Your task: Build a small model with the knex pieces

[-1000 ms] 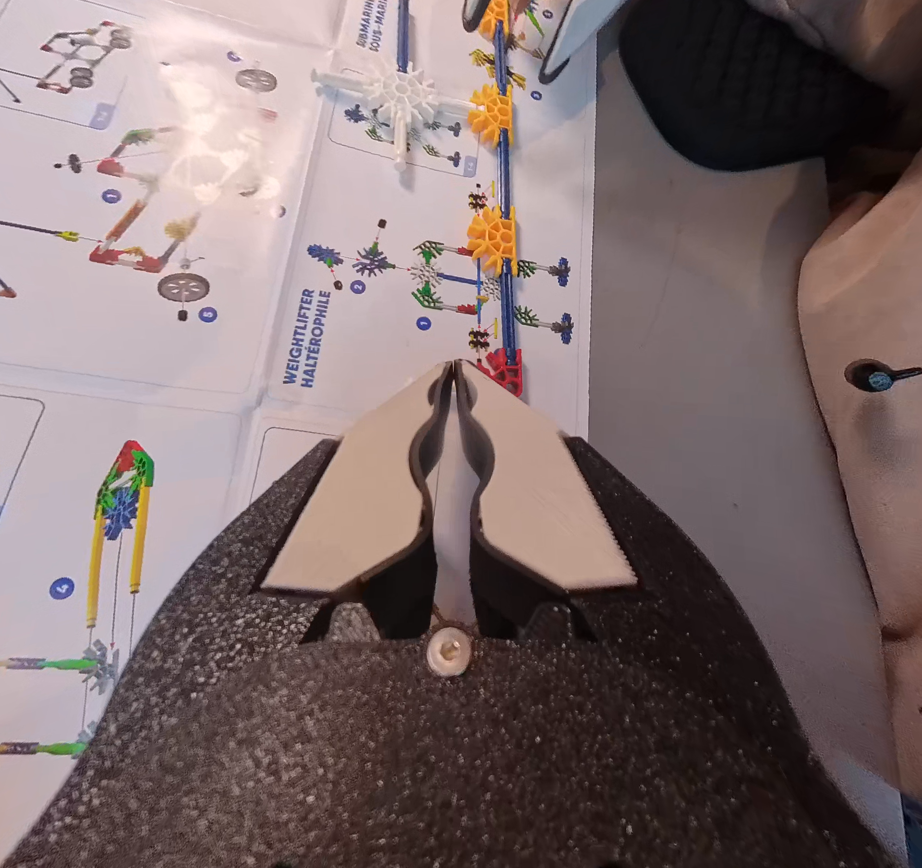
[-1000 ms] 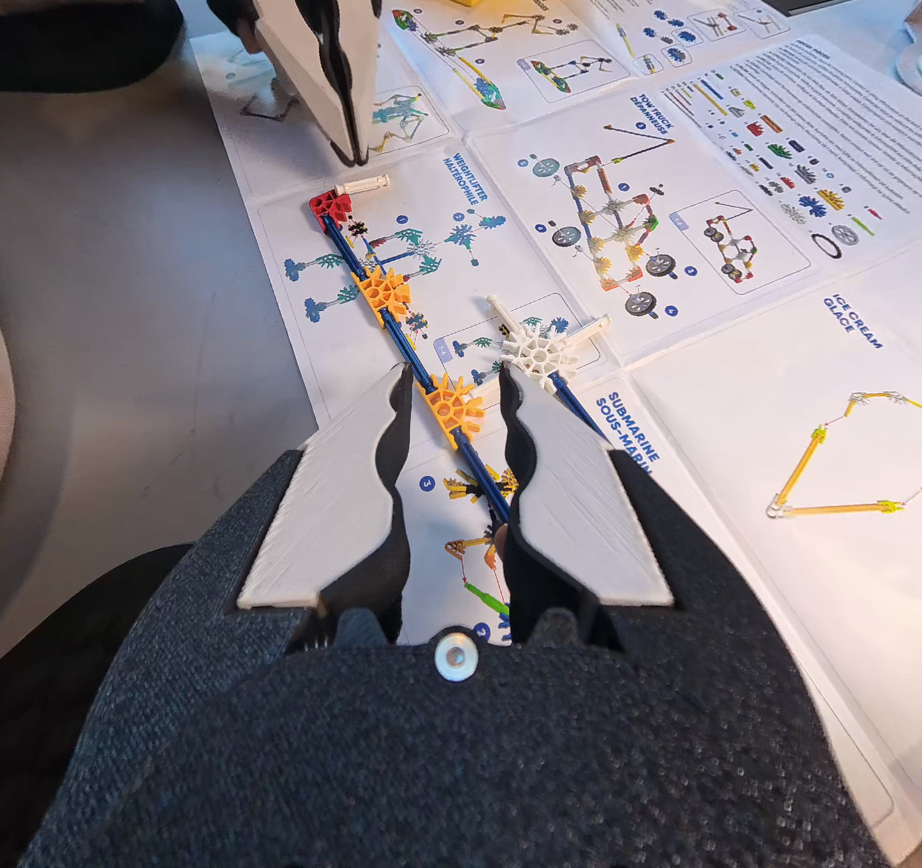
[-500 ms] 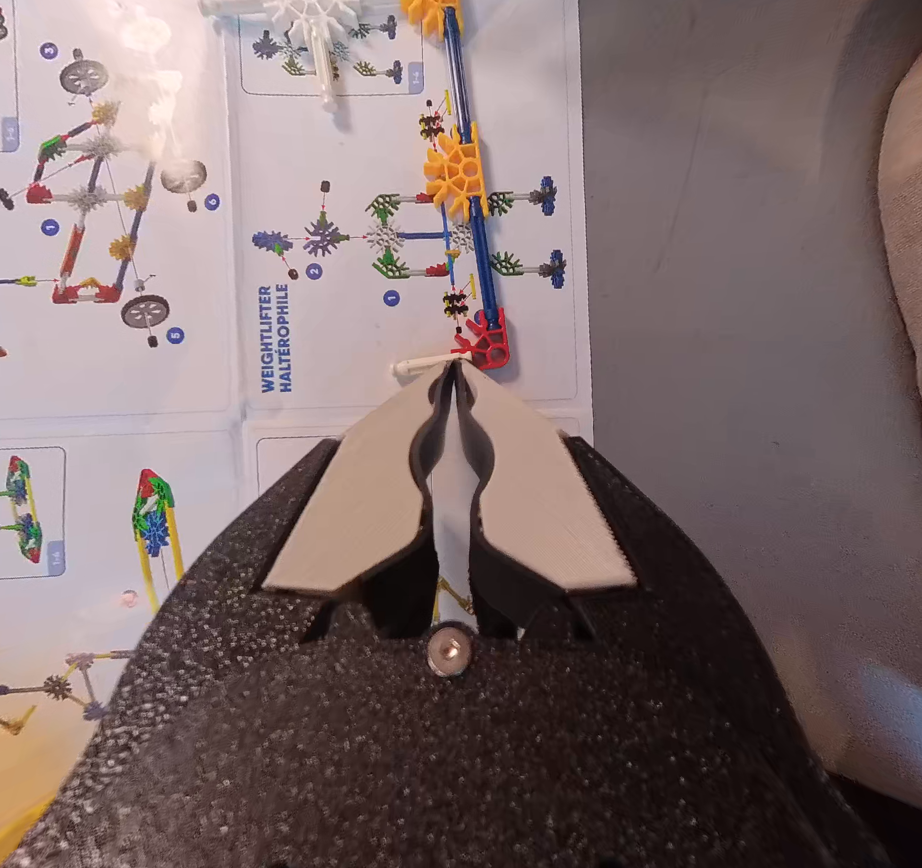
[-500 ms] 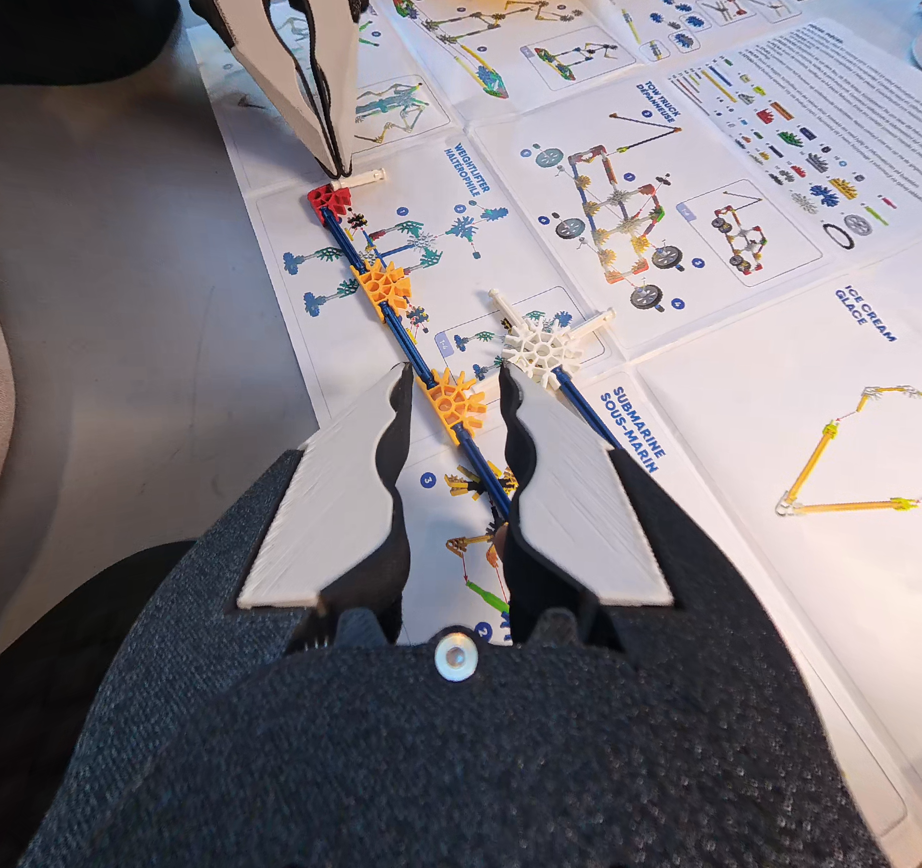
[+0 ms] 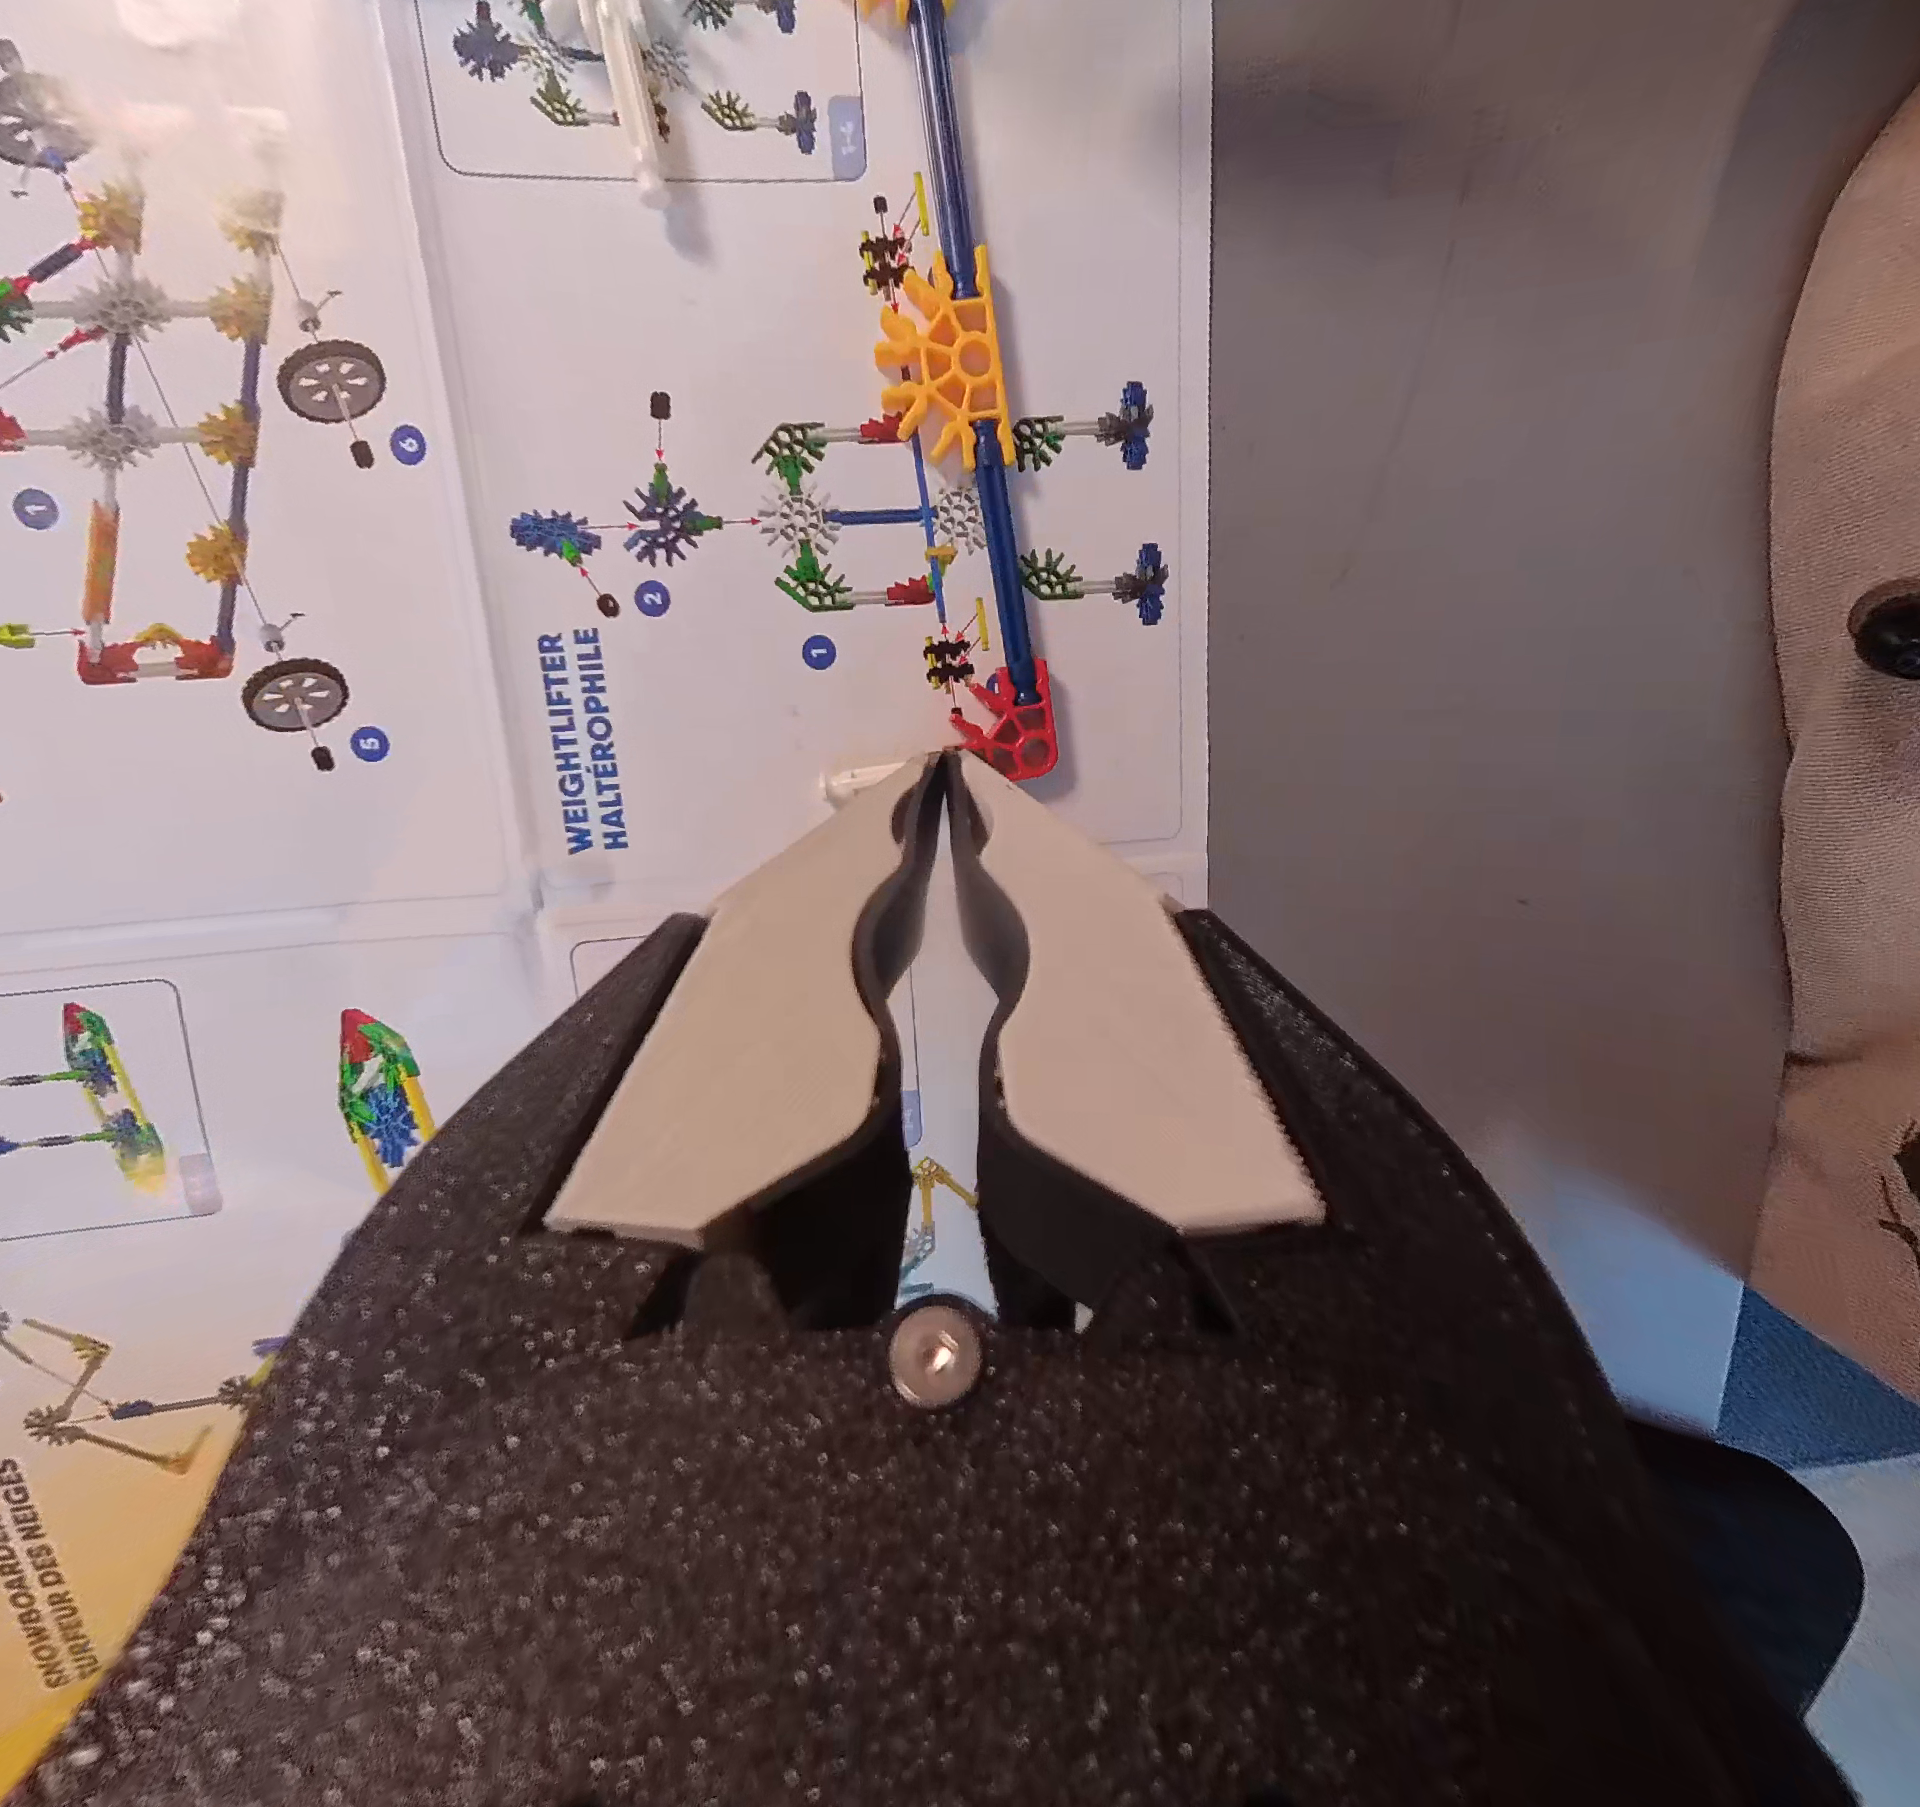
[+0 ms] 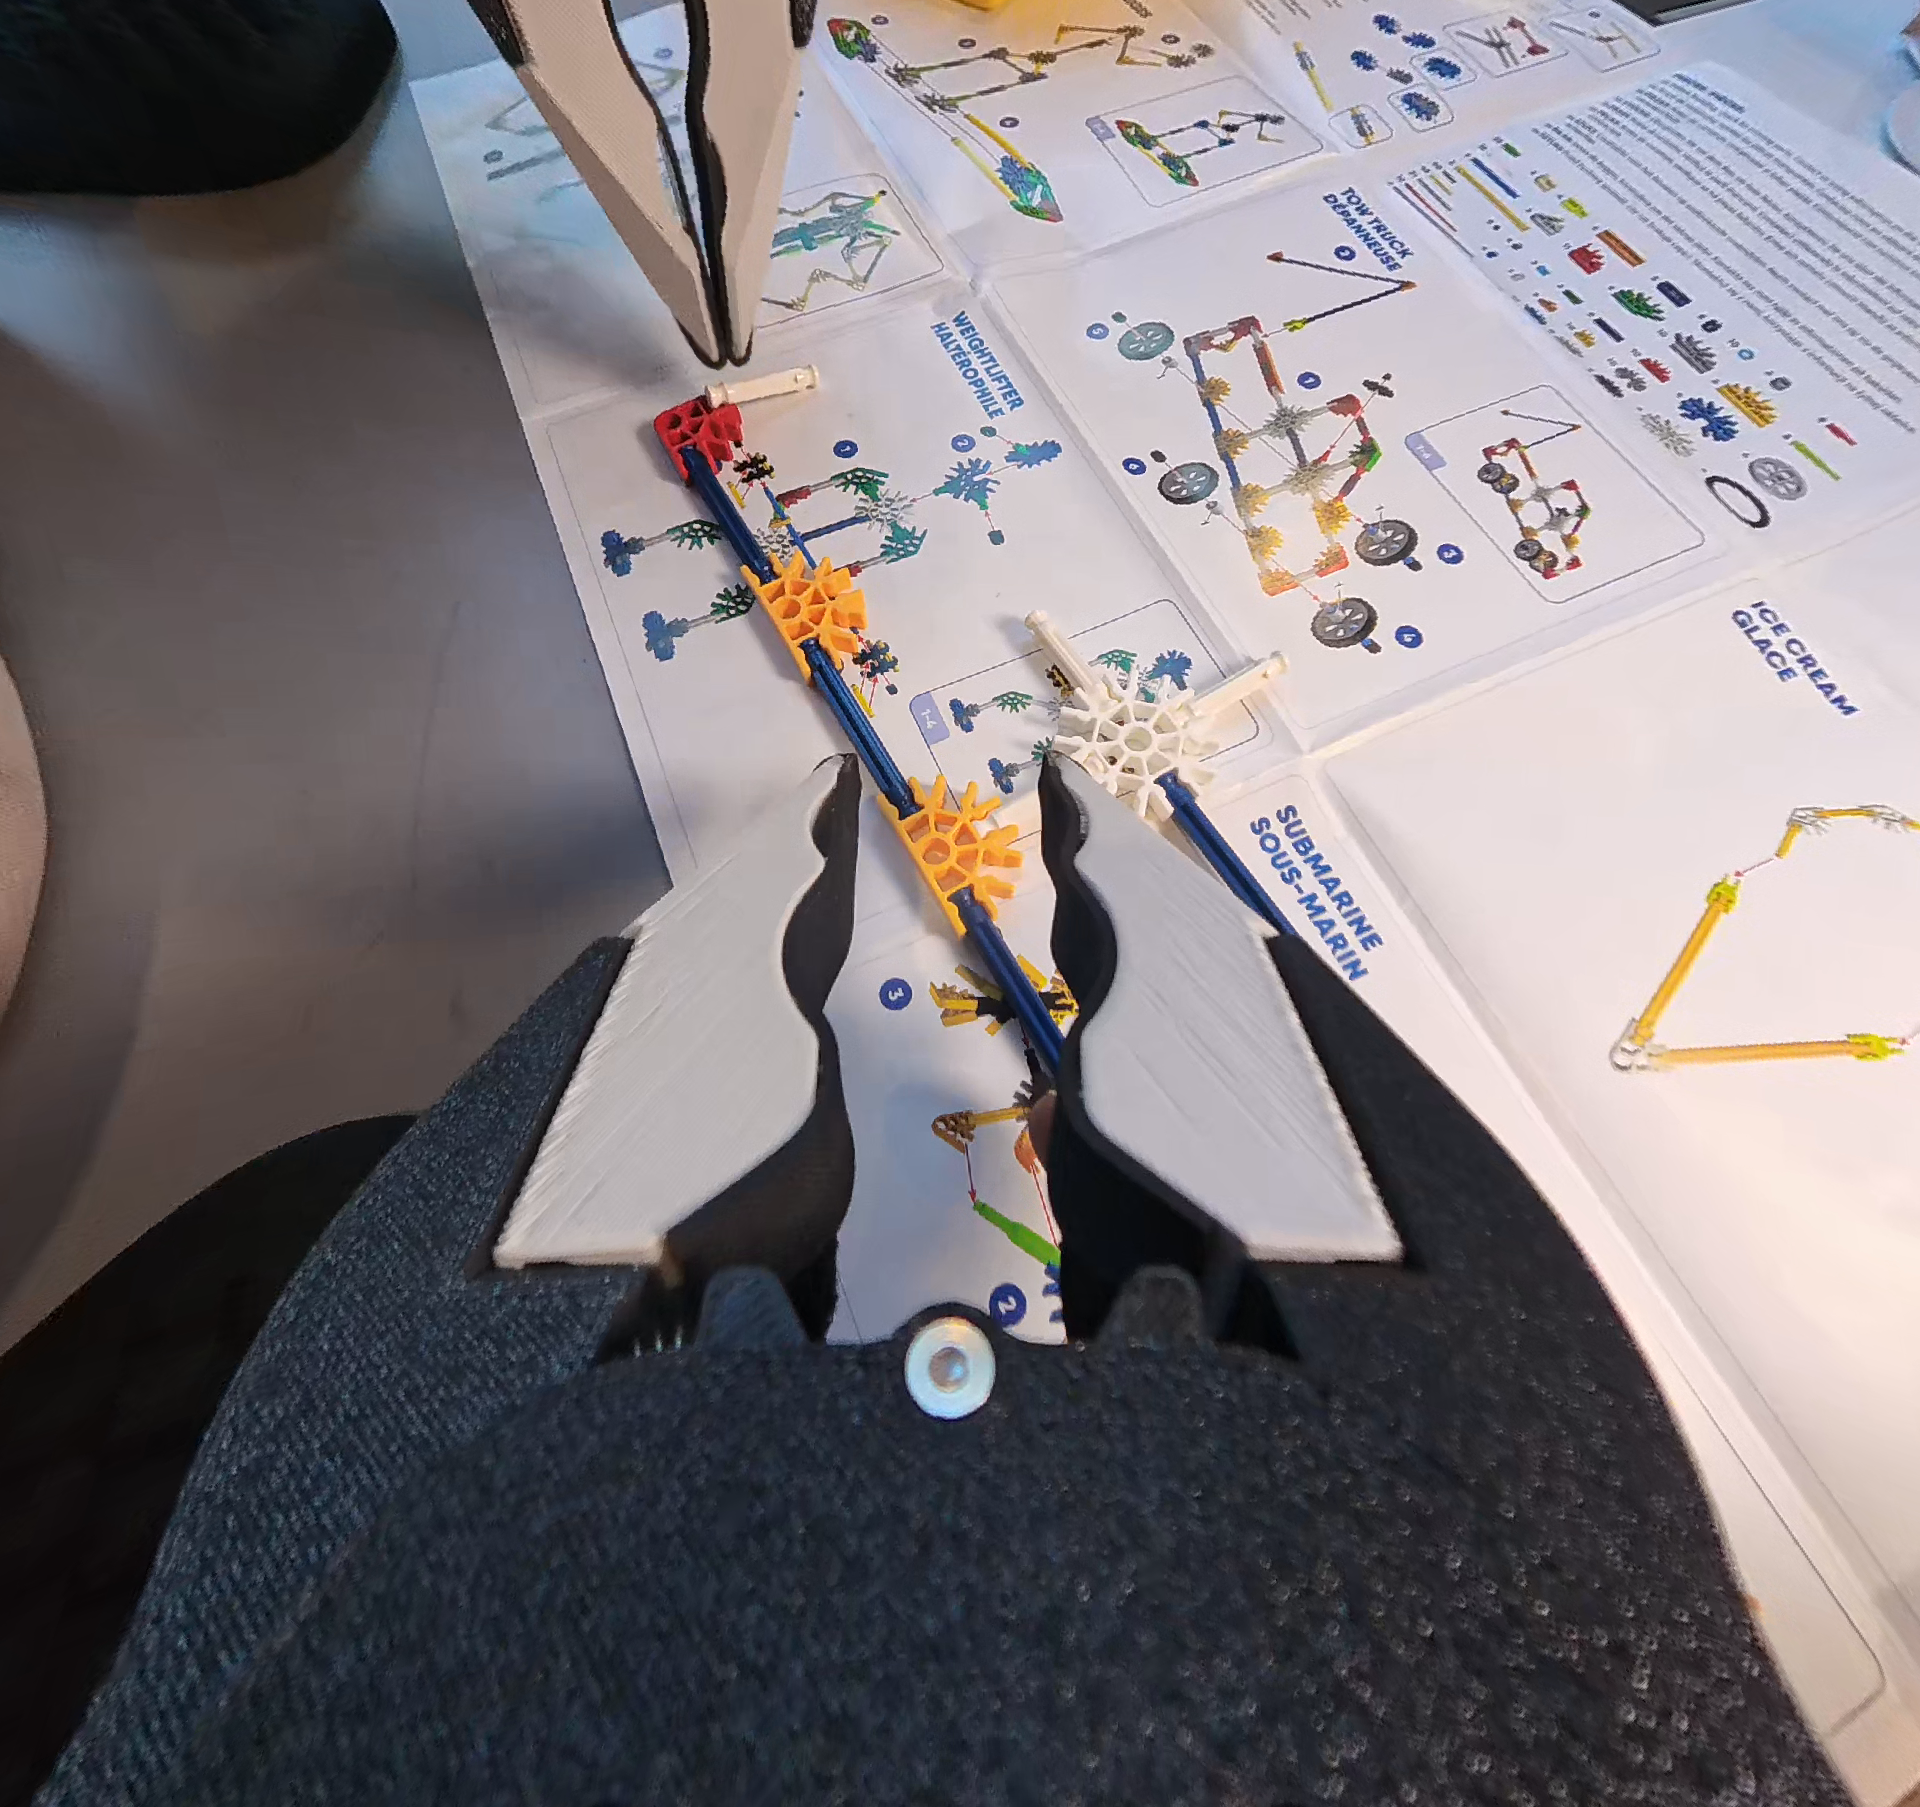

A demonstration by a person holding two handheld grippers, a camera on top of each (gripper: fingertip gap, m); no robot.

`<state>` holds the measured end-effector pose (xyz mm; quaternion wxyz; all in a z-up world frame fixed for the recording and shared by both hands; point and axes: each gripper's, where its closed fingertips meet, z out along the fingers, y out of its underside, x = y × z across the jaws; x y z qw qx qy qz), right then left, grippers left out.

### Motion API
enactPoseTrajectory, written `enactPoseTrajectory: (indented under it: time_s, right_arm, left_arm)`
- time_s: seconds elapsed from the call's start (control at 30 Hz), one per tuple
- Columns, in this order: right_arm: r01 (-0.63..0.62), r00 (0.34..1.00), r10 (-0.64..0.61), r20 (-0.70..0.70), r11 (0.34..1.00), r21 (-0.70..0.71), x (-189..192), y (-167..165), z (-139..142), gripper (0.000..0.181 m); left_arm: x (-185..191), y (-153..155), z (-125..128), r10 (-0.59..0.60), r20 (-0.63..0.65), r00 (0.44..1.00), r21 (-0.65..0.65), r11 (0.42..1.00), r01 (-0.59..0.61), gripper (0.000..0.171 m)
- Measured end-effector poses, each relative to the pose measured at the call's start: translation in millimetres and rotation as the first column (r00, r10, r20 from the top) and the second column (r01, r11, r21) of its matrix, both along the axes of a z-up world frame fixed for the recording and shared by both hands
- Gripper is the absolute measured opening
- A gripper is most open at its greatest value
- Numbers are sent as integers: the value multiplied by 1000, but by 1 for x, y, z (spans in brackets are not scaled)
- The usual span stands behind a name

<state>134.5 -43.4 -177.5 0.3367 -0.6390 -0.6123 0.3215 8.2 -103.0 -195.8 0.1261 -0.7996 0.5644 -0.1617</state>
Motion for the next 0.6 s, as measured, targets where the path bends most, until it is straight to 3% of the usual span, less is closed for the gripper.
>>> enactPoseTrajectory:
  time_s: [0.3, 0.6]
  right_arm:
    - [-5, 1000, 5, -1, 1000, -2, 1, 0, -1, 34]
    - [-6, 1000, 6, 7, 1000, -2, 0, -1, -3, 34]
  left_arm:
    - [0, -5, -8, 4, -26, 1000, -24, 1000, -5, 0]
    - [0, -4, -10, 31, -168, 985, -5, 999, -33, 0]
